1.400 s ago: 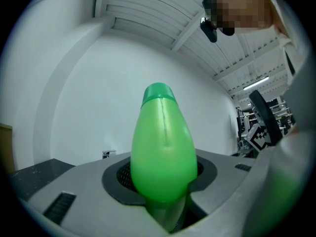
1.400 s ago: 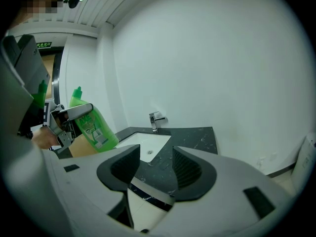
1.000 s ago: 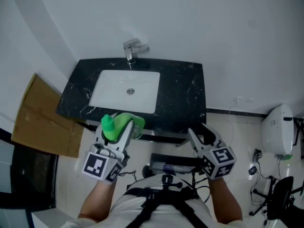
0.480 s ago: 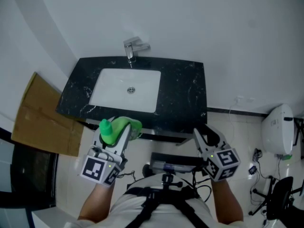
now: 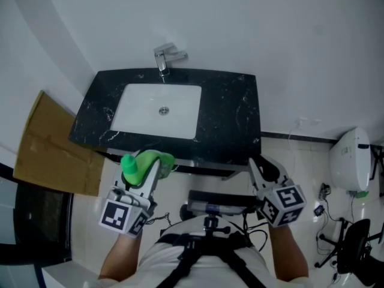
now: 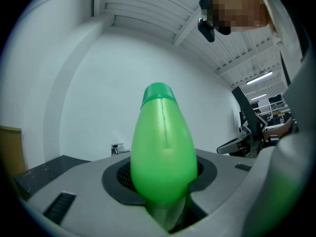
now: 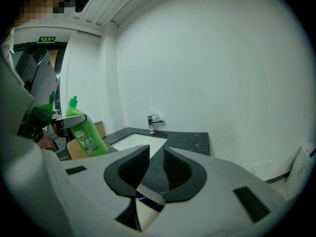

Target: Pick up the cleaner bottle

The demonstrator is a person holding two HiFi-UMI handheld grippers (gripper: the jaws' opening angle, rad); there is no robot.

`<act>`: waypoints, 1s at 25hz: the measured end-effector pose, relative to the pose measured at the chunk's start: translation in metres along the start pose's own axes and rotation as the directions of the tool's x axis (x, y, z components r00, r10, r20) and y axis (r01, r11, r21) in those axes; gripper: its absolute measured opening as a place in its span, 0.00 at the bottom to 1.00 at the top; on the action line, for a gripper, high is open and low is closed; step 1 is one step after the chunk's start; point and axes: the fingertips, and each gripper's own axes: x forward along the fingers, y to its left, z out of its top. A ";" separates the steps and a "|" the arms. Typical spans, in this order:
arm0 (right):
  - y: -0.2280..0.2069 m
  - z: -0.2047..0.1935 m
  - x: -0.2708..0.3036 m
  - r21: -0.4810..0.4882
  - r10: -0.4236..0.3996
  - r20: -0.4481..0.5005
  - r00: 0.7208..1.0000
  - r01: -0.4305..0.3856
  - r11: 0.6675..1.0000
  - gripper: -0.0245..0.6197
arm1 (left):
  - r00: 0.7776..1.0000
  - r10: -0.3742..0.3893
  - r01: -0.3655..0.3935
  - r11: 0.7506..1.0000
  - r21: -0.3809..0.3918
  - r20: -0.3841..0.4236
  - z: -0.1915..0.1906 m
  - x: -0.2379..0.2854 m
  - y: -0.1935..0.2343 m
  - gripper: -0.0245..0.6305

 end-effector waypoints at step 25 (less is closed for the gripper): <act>0.007 0.001 -0.006 -0.055 -0.016 -0.017 1.000 0.015 0.998 0.04 | 0.996 -0.018 0.017 1.000 -0.014 -0.086 -0.034 -0.013 -0.005 0.30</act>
